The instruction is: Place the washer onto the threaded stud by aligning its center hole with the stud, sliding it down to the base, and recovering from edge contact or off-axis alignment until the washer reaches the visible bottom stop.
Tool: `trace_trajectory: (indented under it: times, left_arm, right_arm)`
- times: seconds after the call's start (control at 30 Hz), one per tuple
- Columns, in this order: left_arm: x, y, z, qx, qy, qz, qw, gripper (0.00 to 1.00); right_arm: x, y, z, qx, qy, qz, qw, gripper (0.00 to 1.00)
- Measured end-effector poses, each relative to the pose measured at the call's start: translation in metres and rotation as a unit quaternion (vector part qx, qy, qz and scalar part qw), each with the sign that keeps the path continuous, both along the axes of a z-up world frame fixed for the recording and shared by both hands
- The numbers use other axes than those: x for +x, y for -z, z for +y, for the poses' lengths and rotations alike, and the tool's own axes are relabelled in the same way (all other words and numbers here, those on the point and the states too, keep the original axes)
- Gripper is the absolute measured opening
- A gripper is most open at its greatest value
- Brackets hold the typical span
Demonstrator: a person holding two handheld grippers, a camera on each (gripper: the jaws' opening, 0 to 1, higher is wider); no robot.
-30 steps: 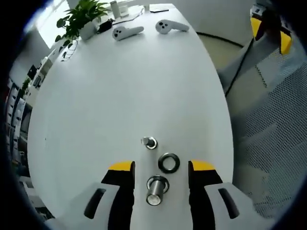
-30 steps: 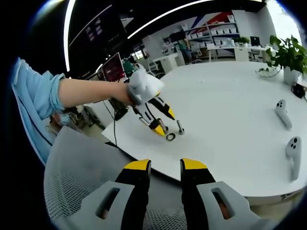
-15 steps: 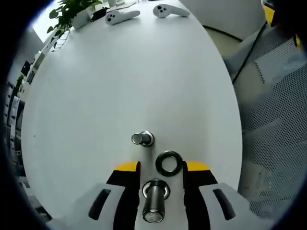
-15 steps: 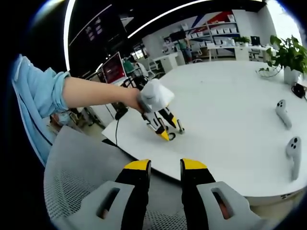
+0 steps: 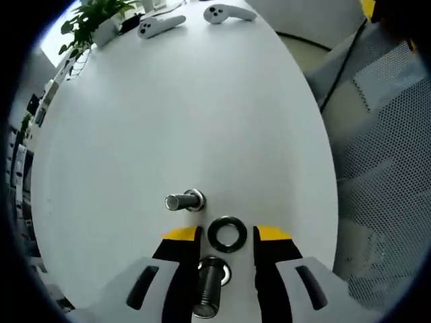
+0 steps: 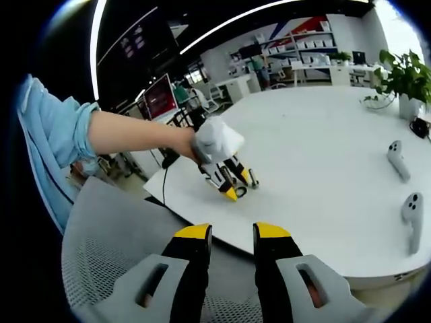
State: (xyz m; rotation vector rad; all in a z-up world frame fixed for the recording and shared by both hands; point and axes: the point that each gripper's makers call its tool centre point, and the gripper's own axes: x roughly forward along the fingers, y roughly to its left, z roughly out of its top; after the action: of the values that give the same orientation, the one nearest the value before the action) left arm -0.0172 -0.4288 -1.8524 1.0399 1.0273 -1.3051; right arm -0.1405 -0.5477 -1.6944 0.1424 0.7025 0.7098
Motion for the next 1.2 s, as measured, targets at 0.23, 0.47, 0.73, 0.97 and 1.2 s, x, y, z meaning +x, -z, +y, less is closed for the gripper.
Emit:
trace_trajectory:
  times: [0.23,0.47,0.73,0.97,1.2]
  left_arm:
    - [0.0011,-0.0005,0.0004,0.000,-0.002,0.001,1.0000,0.28]
    - [0.0009,-0.0008,0.0033,0.006,-0.036,0.002,0.9993,0.28]
    - [-0.0019,-0.0010,0.0038,0.013,-0.036,0.000,0.9993,0.27]
    - [-0.0050,-0.0025,0.0032,0.013,-0.039,-0.005,0.9991,0.21]
    - [-0.0029,-0.0036,0.0027,-0.002,-0.052,-0.016,0.9985,0.19]
  right_arm:
    - [-0.0004,-0.0004,0.0008,0.001,-0.002,-0.001,1.0000,0.27]
    - [-0.0005,-0.0010,0.0012,0.003,-0.004,-0.003,1.0000,0.27]
    - [-0.0004,-0.0013,0.0016,0.003,-0.004,-0.004,1.0000,0.27]
    - [-0.0001,-0.0018,0.0016,0.005,-0.003,-0.005,1.0000,0.27]
    - [0.0001,-0.0020,0.0014,0.005,-0.003,-0.006,1.0000,0.27]
